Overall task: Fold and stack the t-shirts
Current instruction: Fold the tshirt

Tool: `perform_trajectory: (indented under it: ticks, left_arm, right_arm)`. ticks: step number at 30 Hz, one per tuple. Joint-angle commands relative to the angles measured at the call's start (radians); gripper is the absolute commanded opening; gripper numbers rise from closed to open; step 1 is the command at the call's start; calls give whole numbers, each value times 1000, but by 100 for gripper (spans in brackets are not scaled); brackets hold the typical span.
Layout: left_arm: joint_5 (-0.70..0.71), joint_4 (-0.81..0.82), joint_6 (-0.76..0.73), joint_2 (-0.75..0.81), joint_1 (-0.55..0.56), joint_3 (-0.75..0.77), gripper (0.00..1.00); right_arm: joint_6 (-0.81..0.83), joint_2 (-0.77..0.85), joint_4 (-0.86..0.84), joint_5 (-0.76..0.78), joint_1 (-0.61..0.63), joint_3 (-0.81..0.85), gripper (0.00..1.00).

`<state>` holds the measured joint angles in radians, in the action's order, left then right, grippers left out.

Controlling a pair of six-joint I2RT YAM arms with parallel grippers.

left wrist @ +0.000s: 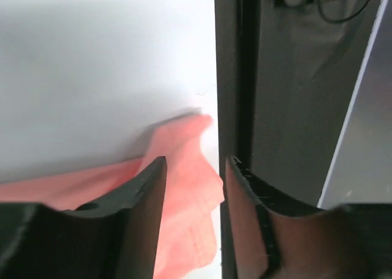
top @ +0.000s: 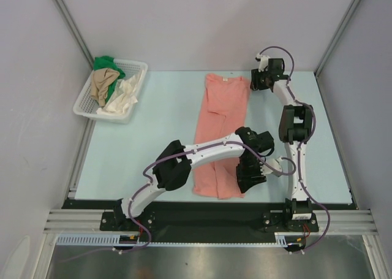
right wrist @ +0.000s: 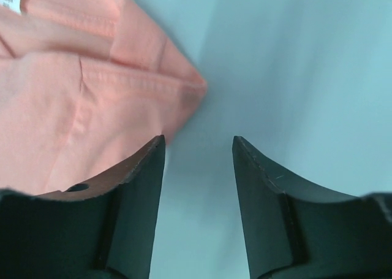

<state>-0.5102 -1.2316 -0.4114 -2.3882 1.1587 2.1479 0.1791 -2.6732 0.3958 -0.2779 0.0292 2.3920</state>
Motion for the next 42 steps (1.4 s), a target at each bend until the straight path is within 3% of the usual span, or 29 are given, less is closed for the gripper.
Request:
perform_trajectory:
  ticks: [1,4,7,10,11,12,14,15,19,27,32,35,42]
  left_arm:
    - [65,-14,5,165,1,84,65]
    - [105,6,16,274,-31,64,76]
    - [101,32,116,363,-129,-6,78]
    - [120,142,250,510,-271,-185,77]
    - [124,224,332,631,-359,-397,76]
    - [110,274,446,665,-467,-469,74]
    - [52,380,558,734,-577,-664,74]
    - [27,403,633,747,-665,-722,73]
    - [-80,448,704,765,-795,-952,69]
    - [-192,503,721,820,-829,-1134,70]
    - [-223,527,747,810,-820,-1257,69]
    - [-226,552,750,756,-791,-1264,67]
    - [-252,612,783,637,-731,-1194,62]
  right_arm:
    - [16,185,21,26,-49,-86,54]
    - [16,327,57,29,-66,-247,54]
    - [-16,506,99,-4,-81,-417,54]
    - [-110,663,130,-128,-101,-683,53]
    - [-171,819,139,-171,-106,-888,53]
    - [-174,869,135,-199,-106,-963,53]
    - [-233,1013,126,-263,-106,-1142,53]
    - [-269,1059,127,-291,-107,-1192,53]
    - [-401,1191,155,-438,-107,-1428,51]
    - [-516,1332,226,-495,-94,-1724,49]
    - [-558,1311,316,-442,104,-1723,49]
    - [-595,1297,345,-396,178,-1739,49]
    - [-619,1274,357,-348,210,-1757,50]
